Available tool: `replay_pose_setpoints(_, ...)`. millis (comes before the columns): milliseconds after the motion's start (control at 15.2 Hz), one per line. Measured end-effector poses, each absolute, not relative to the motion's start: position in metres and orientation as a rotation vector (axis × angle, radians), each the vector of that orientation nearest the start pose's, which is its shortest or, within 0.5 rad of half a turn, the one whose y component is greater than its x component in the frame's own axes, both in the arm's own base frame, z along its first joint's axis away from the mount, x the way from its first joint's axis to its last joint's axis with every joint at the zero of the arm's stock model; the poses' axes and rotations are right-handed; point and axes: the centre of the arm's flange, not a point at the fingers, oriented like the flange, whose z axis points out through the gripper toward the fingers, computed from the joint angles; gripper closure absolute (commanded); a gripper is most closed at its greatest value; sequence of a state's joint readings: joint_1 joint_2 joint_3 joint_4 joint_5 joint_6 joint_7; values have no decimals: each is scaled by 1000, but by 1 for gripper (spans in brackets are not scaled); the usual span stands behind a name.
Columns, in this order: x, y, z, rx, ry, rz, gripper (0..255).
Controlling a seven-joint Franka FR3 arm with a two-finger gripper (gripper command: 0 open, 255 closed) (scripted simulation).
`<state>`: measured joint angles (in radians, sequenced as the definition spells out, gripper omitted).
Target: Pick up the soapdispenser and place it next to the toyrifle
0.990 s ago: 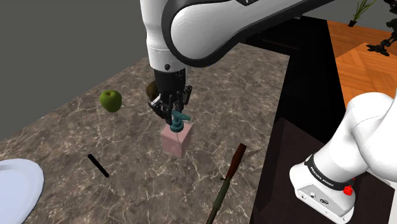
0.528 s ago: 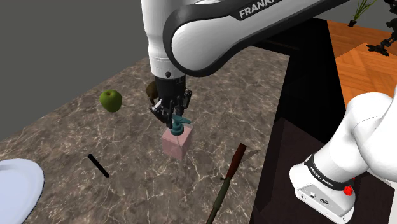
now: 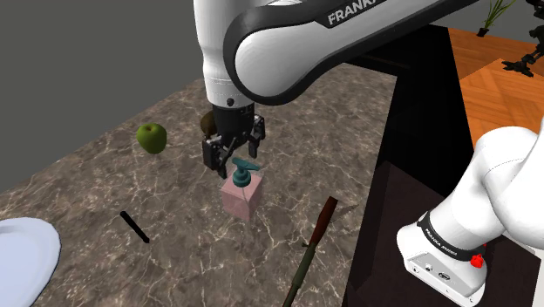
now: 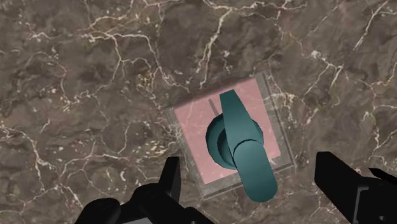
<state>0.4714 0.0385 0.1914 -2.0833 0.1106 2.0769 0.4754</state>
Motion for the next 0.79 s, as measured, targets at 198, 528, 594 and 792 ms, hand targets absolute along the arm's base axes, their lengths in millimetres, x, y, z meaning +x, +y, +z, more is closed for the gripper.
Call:
replay_pose_setpoints(198, 431, 340, 421, -3069, -202, 142, 0)
replay_pose_setpoints(528, 434, 338, 453, -3069, -202, 142, 0)
replay_pose_setpoints(594, 434, 338, 454, -3069, -202, 142, 0)
replay_pose_setpoints(792, 434, 338, 454, -3069, -202, 143, 0)
